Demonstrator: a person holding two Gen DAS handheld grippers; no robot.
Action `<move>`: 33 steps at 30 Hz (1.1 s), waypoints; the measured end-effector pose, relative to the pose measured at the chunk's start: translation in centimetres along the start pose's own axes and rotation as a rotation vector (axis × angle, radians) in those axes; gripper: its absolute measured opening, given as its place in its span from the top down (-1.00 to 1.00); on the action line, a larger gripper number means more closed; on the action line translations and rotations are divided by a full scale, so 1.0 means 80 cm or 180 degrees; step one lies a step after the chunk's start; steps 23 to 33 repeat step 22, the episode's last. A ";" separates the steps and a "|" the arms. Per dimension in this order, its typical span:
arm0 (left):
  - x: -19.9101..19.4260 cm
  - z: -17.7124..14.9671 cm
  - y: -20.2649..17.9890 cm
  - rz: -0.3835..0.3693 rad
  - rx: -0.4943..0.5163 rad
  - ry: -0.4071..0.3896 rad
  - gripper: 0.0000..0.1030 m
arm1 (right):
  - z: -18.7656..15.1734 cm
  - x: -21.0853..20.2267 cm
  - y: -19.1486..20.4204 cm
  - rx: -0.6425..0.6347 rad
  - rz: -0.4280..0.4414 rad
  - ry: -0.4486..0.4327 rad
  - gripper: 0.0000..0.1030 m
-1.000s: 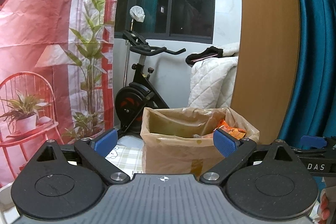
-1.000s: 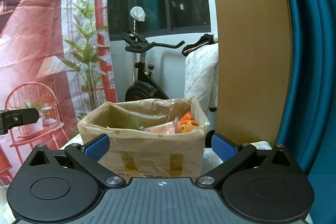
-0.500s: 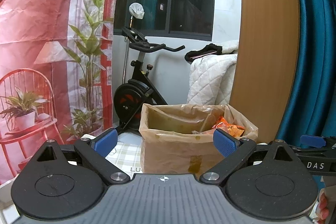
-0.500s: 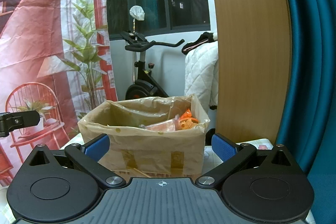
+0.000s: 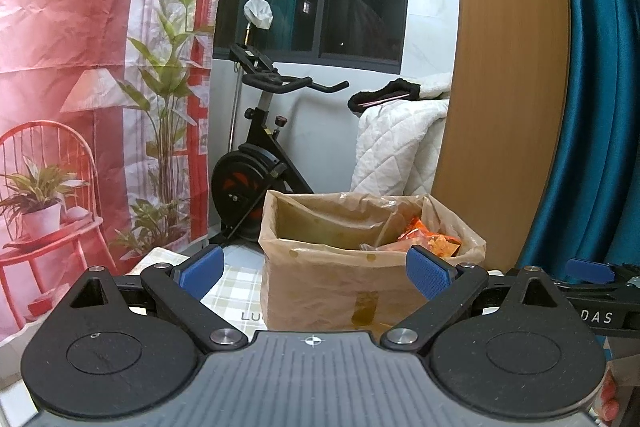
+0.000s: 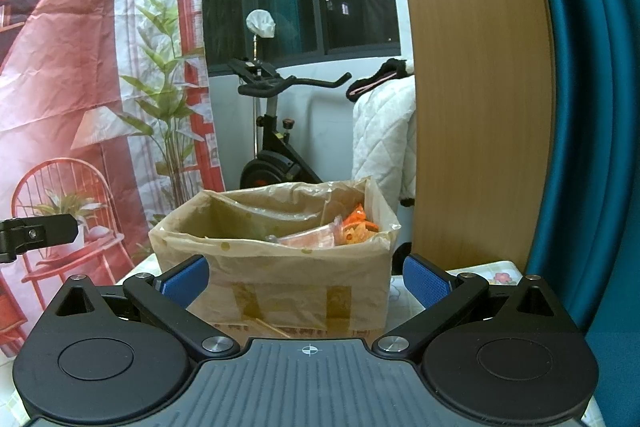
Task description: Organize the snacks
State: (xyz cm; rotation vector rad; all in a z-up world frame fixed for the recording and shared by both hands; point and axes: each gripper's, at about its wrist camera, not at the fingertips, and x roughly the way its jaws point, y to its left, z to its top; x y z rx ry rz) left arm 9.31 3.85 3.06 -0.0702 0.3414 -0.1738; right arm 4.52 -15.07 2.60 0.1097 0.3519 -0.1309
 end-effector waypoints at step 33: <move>0.004 -0.006 0.004 -0.0038 -0.0014 0.0065 -0.92 | -0.012 0.000 0.005 0.0007 -0.0002 0.0030 -0.99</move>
